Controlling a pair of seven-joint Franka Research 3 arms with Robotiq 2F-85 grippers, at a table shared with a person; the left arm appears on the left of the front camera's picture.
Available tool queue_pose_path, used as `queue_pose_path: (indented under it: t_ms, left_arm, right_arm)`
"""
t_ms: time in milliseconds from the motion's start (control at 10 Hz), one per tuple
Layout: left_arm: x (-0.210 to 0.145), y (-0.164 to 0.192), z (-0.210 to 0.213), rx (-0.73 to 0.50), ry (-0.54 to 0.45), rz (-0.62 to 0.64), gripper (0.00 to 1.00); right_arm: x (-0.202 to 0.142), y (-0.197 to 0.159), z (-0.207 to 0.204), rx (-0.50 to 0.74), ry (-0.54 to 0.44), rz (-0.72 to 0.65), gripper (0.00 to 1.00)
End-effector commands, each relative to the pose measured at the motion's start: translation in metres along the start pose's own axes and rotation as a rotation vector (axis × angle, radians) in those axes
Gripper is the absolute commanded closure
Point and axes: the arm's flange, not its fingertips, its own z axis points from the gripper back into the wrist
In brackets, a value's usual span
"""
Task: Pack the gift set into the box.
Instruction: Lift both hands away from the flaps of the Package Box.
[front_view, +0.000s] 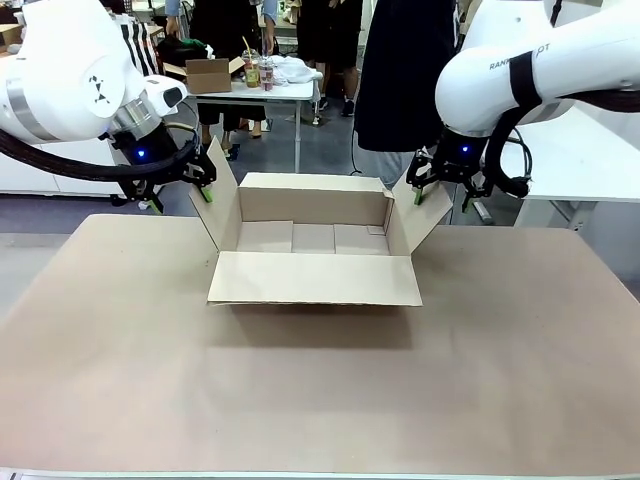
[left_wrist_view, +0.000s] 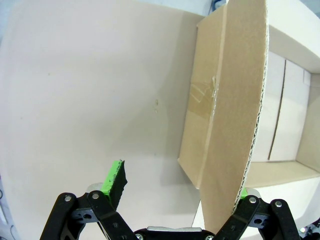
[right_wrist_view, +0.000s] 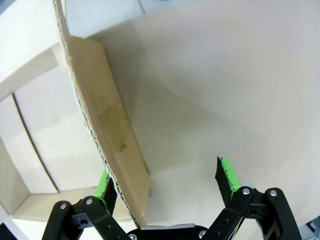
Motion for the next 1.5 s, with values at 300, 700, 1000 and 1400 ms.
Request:
queue_pose_path:
  t_ms: [300,700,1000,1400]
  left_arm:
    - [0.0003,-0.001,0.001,0.016,-0.011,0.005,0.0]
    - [0.0003,-0.001,0.001,0.016,-0.011,0.005,0.0]
    - [0.0003,-0.001,0.001,0.016,-0.011,0.005,0.0]
    - [0.0003,-0.001,0.001,0.016,-0.011,0.005,0.0]
  right_arm:
    - [0.0013,0.0051,0.0002,-0.026,0.0,-0.016,0.0]
    - [0.0013,0.0051,0.0002,-0.026,0.0,-0.016,0.0]
    - [0.0013,0.0051,0.0002,-0.026,0.0,-0.016,0.0]
    - [0.0013,0.0051,0.0002,-0.026,0.0,-0.016,0.0]
